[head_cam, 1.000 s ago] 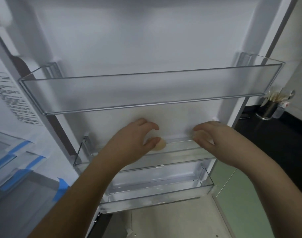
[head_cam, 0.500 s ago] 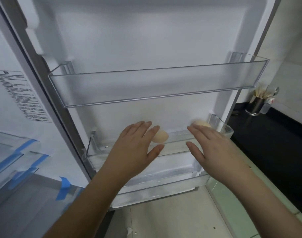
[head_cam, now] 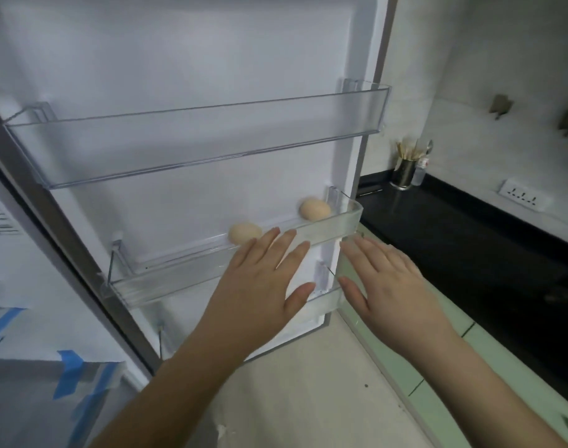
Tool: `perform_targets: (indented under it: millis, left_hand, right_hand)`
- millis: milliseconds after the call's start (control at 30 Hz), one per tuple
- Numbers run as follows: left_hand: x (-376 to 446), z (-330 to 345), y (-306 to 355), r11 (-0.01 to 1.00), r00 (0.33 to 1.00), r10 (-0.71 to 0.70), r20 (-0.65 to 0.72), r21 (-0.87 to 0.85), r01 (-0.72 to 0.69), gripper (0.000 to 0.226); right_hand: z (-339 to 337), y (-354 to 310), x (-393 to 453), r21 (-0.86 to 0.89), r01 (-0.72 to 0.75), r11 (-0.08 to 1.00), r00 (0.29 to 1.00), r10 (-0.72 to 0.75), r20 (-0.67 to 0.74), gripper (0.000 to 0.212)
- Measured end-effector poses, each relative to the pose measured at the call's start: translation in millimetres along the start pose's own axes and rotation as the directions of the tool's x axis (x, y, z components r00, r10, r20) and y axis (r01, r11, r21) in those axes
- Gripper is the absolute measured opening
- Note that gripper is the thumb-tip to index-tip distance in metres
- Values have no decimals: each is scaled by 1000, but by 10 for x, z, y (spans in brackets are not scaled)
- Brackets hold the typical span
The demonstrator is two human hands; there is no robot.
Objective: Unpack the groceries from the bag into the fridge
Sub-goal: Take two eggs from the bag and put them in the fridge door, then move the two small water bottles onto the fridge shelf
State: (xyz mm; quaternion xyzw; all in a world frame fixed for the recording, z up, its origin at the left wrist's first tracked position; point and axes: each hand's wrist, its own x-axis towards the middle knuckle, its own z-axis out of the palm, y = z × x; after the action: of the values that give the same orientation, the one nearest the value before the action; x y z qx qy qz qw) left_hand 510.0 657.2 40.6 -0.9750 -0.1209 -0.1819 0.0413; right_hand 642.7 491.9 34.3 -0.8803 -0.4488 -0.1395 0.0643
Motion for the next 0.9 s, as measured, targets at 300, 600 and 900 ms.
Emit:
perform_targets:
  millis: [300, 600, 900]
  left_hand:
    - [-12, -126, 1085, 996, 997, 78, 22, -42, -77, 56]
    - [-126, -112, 2619, 945, 942, 312, 122, -141, -294, 63]
    - [-63, -256, 3837, 815, 818, 572, 67, -161, -557, 59]
  right_hand:
    - [-224, 545, -951, -36, -143, 989, 990, 142, -25, 54]
    - [-445, 1464, -2372, -99, -364, 926, 929, 369, 40, 58]
    - [-807, 1971, -3454, -95, -622, 777, 782, 621, -47, 55]
